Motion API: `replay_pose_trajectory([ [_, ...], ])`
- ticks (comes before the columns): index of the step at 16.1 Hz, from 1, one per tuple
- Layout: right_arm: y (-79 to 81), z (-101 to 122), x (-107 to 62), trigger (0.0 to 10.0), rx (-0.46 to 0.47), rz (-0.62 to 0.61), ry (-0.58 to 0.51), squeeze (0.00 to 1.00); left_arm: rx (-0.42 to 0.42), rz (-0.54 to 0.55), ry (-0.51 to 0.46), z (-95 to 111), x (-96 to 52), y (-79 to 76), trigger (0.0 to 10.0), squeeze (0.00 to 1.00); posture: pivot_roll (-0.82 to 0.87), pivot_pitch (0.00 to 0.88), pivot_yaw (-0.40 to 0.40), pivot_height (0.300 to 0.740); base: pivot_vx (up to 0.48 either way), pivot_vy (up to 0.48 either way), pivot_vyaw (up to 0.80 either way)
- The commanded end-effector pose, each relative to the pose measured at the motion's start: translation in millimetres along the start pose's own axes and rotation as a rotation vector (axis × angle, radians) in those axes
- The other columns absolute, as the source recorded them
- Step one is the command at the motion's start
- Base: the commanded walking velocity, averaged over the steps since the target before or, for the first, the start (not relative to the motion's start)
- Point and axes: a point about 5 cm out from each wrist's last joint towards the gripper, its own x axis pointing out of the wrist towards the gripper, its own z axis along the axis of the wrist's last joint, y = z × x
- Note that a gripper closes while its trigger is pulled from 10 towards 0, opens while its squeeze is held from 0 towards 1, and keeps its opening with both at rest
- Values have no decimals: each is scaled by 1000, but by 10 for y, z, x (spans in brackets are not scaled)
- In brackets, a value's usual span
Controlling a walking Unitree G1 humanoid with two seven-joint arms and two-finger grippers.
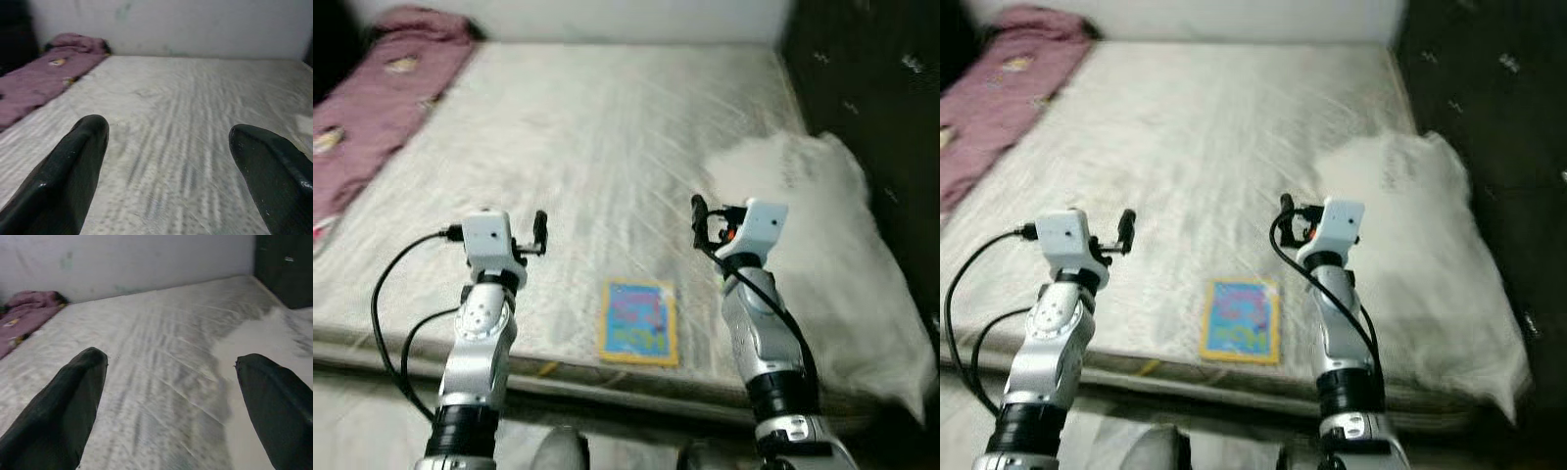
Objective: Clean up the room
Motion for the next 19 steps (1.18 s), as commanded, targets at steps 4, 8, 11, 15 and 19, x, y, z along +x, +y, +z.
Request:
replay_pose_trajectory([
  [4, -18, -29, -32, 10000, -11, -16, 9, 0, -13, -5, 11, -2, -2, 25, 10000, 0, 58, 0, 41, 740, 0, 0, 0],
  [8, -32, -45, -69, 10000, -21, -27, 14, 0, -16, -34, 16, -21, -5, -12, 10000, 0, 43, 0, 47, 740, 0, 226, -439],
  [11, -47, -51, -82, 10000, -34, -35, 15, 0, -21, -41, 21, -32, -5, -30, 10000, 0, 43, 0, 47, 740, 0, 480, -494],
  [15, -47, -51, -82, 10000, -34, -35, 15, 0, -21, -41, 21, -32, -5, -30, 10000, 0, 43, 0, 47, 740, 0, 480, -494],
  [19, -47, -51, -82, 10000, -34, -35, 15, 0, -21, -41, 21, -32, -5, -30, 10000, 0, 43, 0, 47, 740, 0, 480, -494],
])
